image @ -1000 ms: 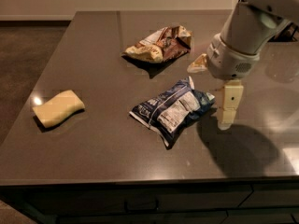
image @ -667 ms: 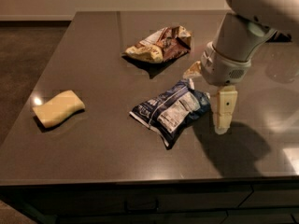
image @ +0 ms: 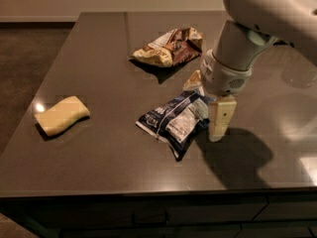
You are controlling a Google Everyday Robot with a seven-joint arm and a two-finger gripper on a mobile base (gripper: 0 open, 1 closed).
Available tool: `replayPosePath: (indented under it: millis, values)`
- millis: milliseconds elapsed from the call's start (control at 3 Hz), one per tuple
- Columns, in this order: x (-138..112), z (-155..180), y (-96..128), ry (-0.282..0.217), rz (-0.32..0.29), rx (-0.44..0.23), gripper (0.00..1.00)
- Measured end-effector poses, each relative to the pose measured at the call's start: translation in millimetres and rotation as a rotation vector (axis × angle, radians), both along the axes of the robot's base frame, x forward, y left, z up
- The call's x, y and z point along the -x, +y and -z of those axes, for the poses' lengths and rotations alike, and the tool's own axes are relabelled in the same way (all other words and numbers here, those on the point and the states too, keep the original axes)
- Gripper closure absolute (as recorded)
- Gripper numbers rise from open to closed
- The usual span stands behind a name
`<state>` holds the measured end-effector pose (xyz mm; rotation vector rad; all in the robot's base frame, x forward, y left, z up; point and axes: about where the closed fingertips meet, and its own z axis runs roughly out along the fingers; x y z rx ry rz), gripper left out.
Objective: Move blue chip bag near sponge
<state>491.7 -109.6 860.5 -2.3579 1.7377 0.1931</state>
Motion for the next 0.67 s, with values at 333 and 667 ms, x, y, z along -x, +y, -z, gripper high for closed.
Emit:
replayPosePath:
  millis: [333,667]
  values:
    - [-1,2,13,0.000,-0.015,-0.008,0.41]
    - [2,-5,26,0.003,-0.028,-0.031,0.64]
